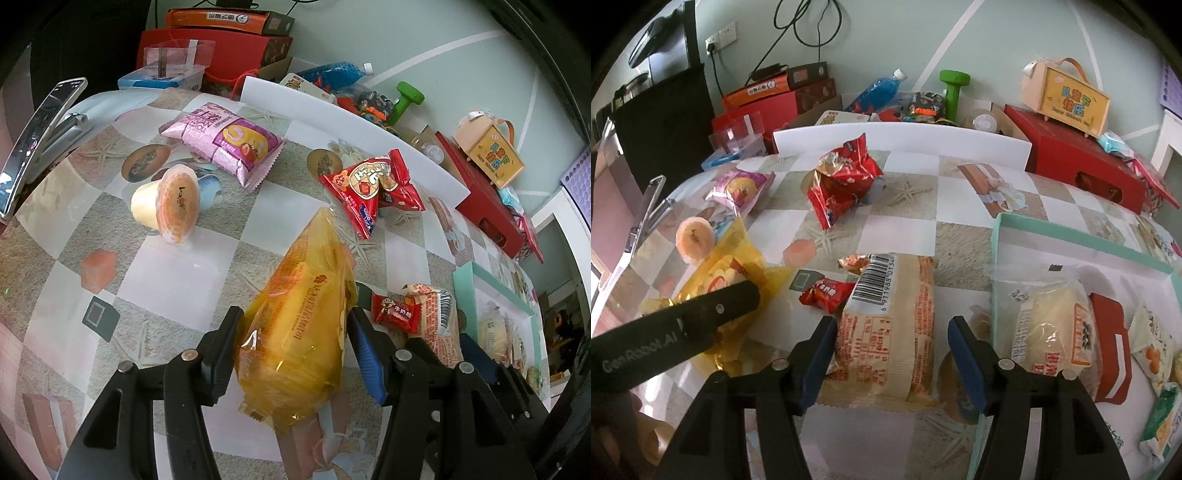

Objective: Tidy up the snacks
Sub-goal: 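Close left tool on yellow bread bag while right tool grips barcode bread bag, then lift and carry yellow bag with left tool while right tool carries bread bag to tray, then open left tool over the tray while right tool releases barcode bread bag inside, then move both open tools back over the snack pile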

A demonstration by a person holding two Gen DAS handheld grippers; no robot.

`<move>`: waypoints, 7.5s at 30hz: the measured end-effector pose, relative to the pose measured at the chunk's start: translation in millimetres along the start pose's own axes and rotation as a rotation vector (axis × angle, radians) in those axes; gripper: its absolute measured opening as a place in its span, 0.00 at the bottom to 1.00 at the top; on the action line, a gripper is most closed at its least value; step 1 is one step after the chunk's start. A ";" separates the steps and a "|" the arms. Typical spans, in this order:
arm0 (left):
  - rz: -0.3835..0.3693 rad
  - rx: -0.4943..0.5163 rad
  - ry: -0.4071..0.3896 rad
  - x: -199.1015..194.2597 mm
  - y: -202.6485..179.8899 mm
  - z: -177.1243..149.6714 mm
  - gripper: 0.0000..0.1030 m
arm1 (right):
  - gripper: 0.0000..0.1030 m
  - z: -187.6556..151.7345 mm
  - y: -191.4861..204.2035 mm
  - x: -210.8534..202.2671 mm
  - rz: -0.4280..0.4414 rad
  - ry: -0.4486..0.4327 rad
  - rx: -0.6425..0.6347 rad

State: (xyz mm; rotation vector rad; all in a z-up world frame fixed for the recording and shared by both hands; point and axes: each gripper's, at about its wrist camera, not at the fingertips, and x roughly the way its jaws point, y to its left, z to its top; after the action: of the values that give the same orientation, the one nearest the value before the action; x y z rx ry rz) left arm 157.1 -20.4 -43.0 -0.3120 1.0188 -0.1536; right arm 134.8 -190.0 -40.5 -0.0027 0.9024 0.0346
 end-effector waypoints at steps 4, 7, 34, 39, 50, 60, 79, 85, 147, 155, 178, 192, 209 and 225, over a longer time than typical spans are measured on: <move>0.017 0.021 -0.005 3.3 -5.3 0.3 0.59 | 0.64 -2.0 4.3 2.7 -0.034 -0.008 -0.019; 0.037 0.043 -0.007 4.9 -9.6 -1.0 0.60 | 0.64 -2.2 5.9 4.0 -0.048 -0.005 -0.031; -0.047 0.025 -0.114 -40.1 -18.4 11.2 0.46 | 0.38 21.0 -18.1 -57.5 -0.012 -0.185 0.085; -0.063 0.033 -0.143 -51.3 -24.6 12.8 0.46 | 0.38 22.8 -21.6 -62.5 -0.013 -0.187 0.094; -0.116 0.077 -0.153 -56.6 -56.4 7.2 0.46 | 0.38 21.3 -60.0 -83.6 -0.050 -0.225 0.179; -0.181 0.174 -0.153 -62.2 -103.9 -4.0 0.46 | 0.38 11.5 -130.7 -108.6 -0.160 -0.261 0.330; -0.313 0.381 -0.083 -43.6 -202.1 -42.4 0.46 | 0.38 -30.2 -236.9 -145.9 -0.350 -0.265 0.548; -0.321 0.426 -0.062 -31.7 -221.8 -52.7 0.46 | 0.38 -33.2 -240.4 -132.1 -0.333 -0.233 0.551; -0.045 0.363 -0.115 -8.0 -194.7 -31.4 1.00 | 1.00 -28.1 -224.5 -98.4 -0.458 -0.078 0.450; -0.033 0.356 -0.114 -8.8 -185.7 -28.7 1.00 | 1.00 -27.4 -225.7 -101.1 -0.457 -0.044 0.477; 0.204 0.096 -0.181 -49.1 -44.8 3.5 1.00 | 1.00 13.2 -120.9 -96.4 -0.278 -0.174 0.251; 0.251 -0.010 -0.203 -73.0 16.2 5.6 1.00 | 1.00 22.7 -36.8 -68.6 -0.099 -0.143 0.124; 0.250 -0.057 -0.149 -58.9 44.6 7.8 1.00 | 0.92 8.6 32.3 -7.6 0.000 -0.002 -0.057; 0.236 -0.067 -0.105 -40.4 47.3 8.2 1.00 | 0.61 6.0 21.1 13.6 -0.033 0.040 -0.048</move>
State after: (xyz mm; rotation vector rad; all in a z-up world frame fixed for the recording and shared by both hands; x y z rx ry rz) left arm 142.3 36.8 -21.7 -0.2561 0.9497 0.1091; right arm 147.3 -168.4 -47.2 -0.0631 0.9416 0.0258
